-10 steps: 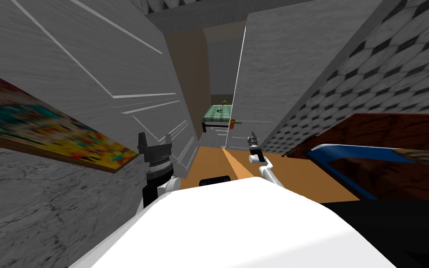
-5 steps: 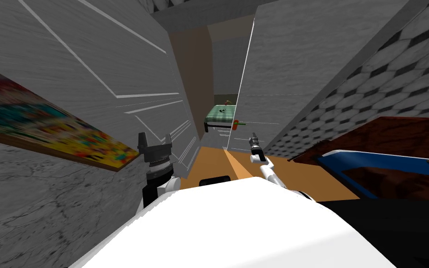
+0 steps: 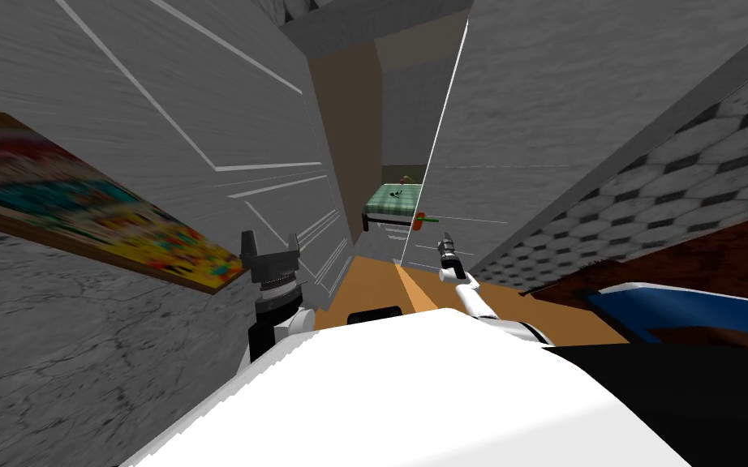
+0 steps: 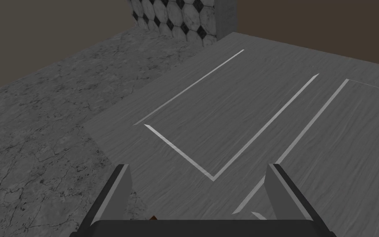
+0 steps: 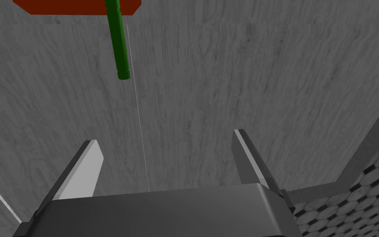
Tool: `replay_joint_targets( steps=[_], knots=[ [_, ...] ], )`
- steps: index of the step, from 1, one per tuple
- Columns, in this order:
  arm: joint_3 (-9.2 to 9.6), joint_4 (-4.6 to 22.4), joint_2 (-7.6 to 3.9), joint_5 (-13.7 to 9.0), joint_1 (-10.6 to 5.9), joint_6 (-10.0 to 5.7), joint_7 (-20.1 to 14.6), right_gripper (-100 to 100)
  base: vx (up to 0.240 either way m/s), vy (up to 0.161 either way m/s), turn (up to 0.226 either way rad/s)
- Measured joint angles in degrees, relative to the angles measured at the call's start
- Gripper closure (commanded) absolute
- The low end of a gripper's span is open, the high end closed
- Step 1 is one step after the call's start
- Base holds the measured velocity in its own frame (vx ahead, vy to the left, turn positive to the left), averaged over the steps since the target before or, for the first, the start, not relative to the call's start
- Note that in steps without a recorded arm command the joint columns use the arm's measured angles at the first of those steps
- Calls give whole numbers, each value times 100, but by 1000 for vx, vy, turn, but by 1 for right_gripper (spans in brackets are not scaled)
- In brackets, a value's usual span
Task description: Pull the door open
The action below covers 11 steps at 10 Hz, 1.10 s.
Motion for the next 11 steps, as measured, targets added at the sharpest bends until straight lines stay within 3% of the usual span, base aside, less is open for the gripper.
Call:
replay_joint_targets(
  steps=[7,11],
  knots=[
    [-186,953,-271,-157,-367,50,-157,-100,69,-27,99],
    [-228,1741,-432,-212,-691,-104,-265,-100,71,-36,138]
  ],
)
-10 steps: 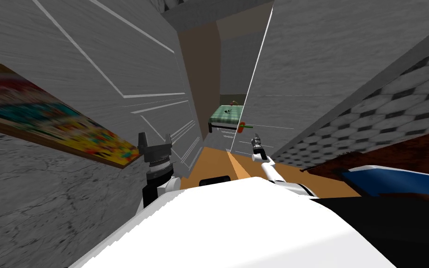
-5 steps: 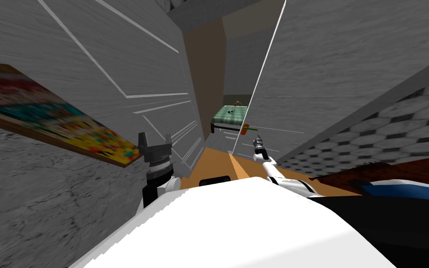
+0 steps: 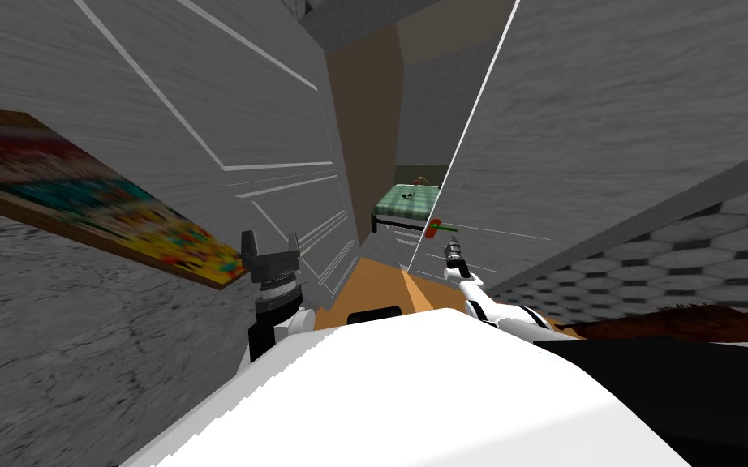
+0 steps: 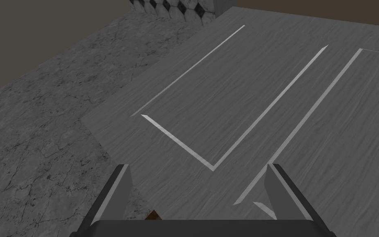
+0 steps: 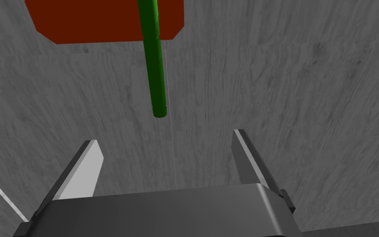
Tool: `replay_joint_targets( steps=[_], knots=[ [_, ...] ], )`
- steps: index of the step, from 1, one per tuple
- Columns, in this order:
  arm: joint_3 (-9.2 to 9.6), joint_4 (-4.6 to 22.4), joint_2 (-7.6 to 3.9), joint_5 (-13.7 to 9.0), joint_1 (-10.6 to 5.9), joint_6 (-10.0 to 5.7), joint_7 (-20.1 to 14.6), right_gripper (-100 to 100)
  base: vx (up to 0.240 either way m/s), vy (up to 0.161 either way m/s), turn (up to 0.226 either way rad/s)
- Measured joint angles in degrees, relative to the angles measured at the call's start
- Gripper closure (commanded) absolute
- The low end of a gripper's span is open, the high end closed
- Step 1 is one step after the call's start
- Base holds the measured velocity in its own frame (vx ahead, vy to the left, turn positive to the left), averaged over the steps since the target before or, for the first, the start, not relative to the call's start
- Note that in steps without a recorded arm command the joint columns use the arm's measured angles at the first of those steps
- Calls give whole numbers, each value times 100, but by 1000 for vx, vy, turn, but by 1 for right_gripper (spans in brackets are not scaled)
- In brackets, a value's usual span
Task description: Pull the door open
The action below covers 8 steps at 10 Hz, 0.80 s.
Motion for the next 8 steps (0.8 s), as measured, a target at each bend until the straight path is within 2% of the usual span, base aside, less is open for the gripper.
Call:
replay_joint_targets(
  steps=[1,2,4,8],
  knots=[
    [-28,275,-95,-34,-114,-13,-61,-100,125,-50,176],
    [-99,367,-117,-75,-175,59,-60,-100,52,-21,35],
    [-114,369,-113,-82,-178,80,-48,-100,116,-68,16],
    [-145,418,-117,-92,-191,62,-30,-100,159,-127,23]
  ],
)
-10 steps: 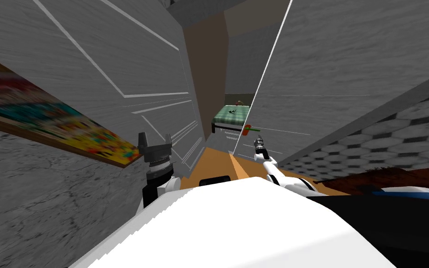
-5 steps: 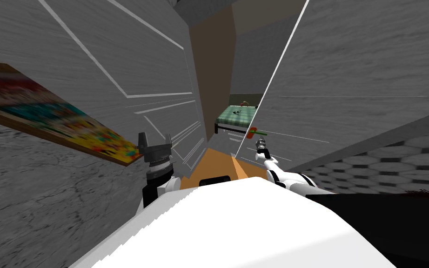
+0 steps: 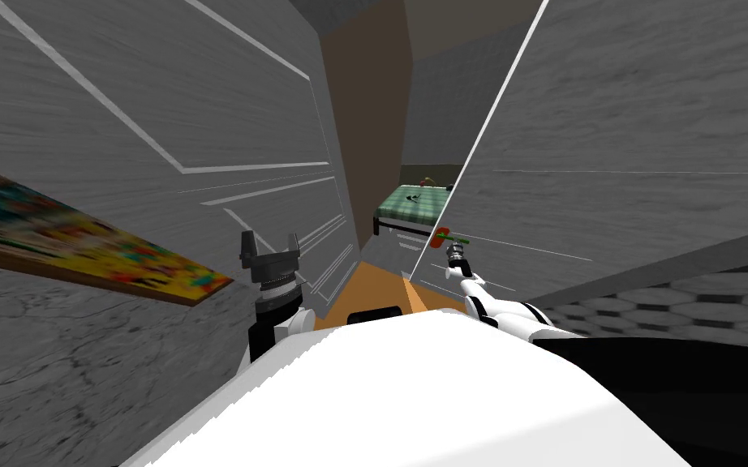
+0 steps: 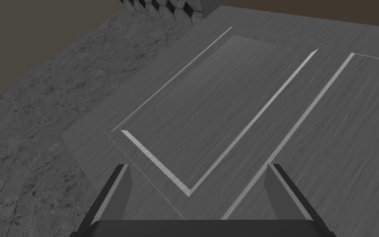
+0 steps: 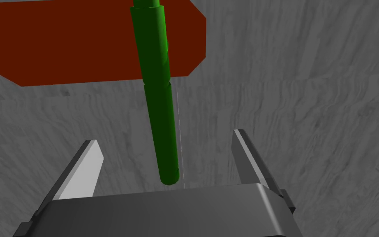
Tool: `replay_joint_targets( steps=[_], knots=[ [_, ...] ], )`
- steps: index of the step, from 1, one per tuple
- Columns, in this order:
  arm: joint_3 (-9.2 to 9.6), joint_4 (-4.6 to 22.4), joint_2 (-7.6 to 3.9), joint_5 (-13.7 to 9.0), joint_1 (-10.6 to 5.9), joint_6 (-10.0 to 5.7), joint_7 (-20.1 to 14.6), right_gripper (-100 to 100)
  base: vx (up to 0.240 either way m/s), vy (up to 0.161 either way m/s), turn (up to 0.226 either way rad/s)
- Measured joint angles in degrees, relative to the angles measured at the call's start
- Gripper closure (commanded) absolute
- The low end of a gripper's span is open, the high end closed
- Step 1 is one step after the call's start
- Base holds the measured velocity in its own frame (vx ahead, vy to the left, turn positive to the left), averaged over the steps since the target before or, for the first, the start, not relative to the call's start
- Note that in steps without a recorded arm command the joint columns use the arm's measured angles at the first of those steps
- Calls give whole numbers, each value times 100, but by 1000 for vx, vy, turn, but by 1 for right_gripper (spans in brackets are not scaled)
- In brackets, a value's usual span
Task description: Pull the door open
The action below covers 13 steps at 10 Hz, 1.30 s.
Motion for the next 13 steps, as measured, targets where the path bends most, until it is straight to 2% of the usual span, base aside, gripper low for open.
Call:
replay_joint_targets(
  steps=[4,5,10,12,13],
  knots=[
    [-38,19,3,-12,3,-5,26,-100,145,-91,17],
    [-39,19,2,-13,1,-6,27,100,-12,1,-2],
    [-33,23,11,-11,4,0,25,100,-15,6,1],
    [28,98,-23,11,-57,-28,-24,100,-170,-45,66],
    [54,-36,0,22,-28,10,-41,100,-225,-25,70]
  ],
)
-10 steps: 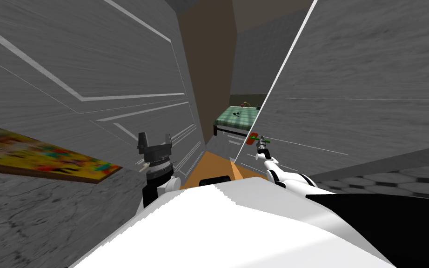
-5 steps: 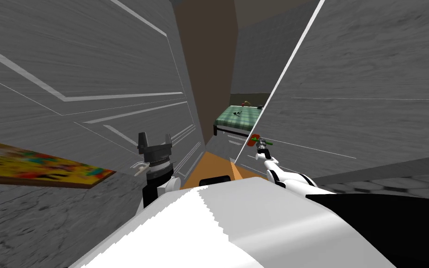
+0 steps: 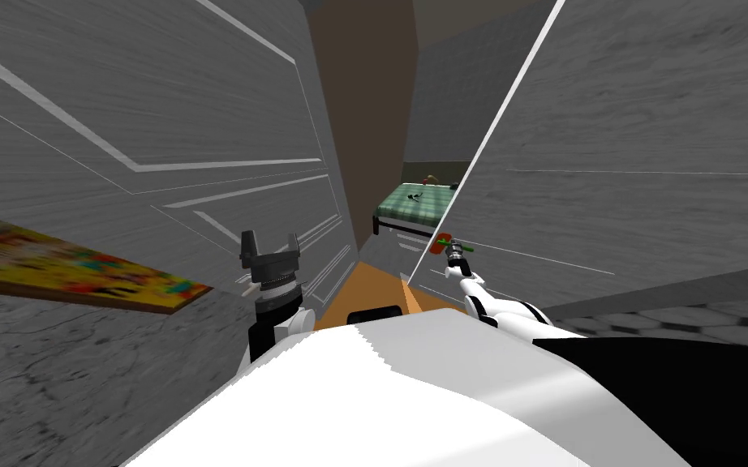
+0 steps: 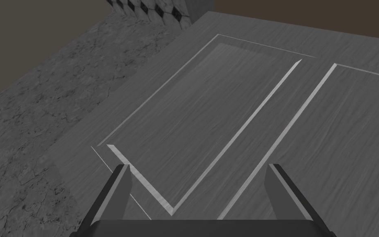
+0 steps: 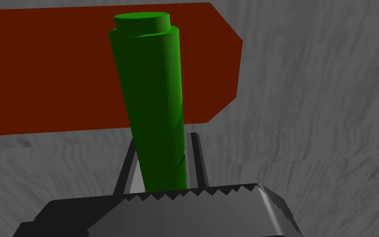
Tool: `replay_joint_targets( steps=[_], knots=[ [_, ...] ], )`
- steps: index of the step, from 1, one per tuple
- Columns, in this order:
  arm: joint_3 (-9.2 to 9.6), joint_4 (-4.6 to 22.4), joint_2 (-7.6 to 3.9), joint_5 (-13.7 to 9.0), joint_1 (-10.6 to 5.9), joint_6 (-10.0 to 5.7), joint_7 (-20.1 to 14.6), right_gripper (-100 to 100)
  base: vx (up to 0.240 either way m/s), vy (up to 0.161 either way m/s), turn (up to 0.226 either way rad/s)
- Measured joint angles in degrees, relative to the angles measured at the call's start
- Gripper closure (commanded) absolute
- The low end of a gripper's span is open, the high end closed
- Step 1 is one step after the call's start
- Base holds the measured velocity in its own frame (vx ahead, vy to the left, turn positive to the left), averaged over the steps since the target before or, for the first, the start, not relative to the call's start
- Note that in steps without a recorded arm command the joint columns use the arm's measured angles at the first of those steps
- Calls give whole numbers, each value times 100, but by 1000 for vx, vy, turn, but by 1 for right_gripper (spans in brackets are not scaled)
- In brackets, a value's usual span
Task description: Pull the door open
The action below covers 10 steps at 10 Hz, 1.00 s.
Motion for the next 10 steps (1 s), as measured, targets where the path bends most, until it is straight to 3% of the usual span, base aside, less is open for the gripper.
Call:
replay_joint_targets(
  steps=[1,3,6,8,10],
  knots=[
    [83,134,-23,33,-93,-57,-52,100,-221,-24,58],
    [225,116,48,95,-127,-60,-106,100,-229,-44,68],
    [410,-128,109,170,-59,58,-200,100,-239,-26,67],
    [598,14,88,243,-179,-20,-334,100,-208,-9,50],
    [634,-116,138,258,-104,58,-341,100,-113,-7,25]
  ],
)
